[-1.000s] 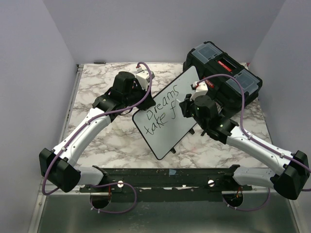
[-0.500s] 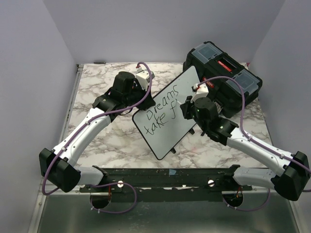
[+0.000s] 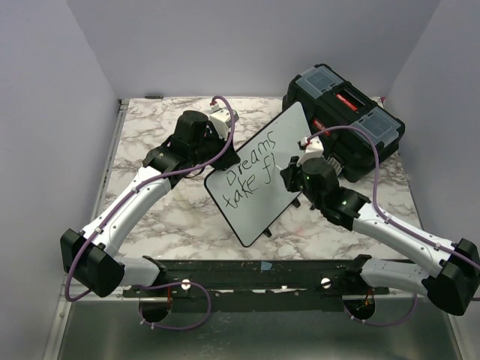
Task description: Write a sentence on the whiteboard
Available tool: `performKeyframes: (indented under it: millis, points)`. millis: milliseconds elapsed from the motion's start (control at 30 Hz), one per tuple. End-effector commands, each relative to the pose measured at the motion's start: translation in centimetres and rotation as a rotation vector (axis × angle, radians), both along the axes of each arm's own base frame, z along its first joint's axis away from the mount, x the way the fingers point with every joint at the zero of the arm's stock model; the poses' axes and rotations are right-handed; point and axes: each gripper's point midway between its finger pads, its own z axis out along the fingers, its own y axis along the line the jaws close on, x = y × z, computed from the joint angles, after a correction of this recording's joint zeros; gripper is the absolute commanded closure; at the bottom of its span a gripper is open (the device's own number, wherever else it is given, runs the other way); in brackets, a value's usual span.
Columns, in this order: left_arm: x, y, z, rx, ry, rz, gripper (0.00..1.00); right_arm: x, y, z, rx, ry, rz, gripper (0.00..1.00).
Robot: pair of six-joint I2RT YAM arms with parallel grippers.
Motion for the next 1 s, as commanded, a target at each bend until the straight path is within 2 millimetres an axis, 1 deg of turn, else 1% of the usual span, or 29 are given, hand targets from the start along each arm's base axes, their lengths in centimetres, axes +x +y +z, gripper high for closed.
performKeyframes:
  millis: [0, 200, 467, 767, 967]
  points:
    - [-3.2, 1.8, -6.2, 0.199, 0.155, -0.049, 1.00, -1.0, -0.1, -1.2, 0.005, 0.043, 0.016, 0.99]
    - [-3.2, 1.7, -6.1, 0.196, 0.154, -0.051, 1.00, -1.2, -0.6, -1.8, -0.007, 0.055, 0.004, 0.99]
    - [-3.2, 1.7, -6.2, 0.197, 0.155, -0.052, 1.00, -1.1, -1.2, -1.3, -0.017, 0.039, -0.018, 0.99]
    - [-3.2, 1.7, -6.1, 0.197, 0.152, -0.052, 1.00, 0.0, -1.4, 0.4, -0.055, -0.006, -0.043, 0.99]
    - [-3.3, 1.7, -6.1, 0.197, 0.152, -0.054, 1.00, 0.9, -1.2, 2.4, -0.063, -0.048, -0.056, 0.99]
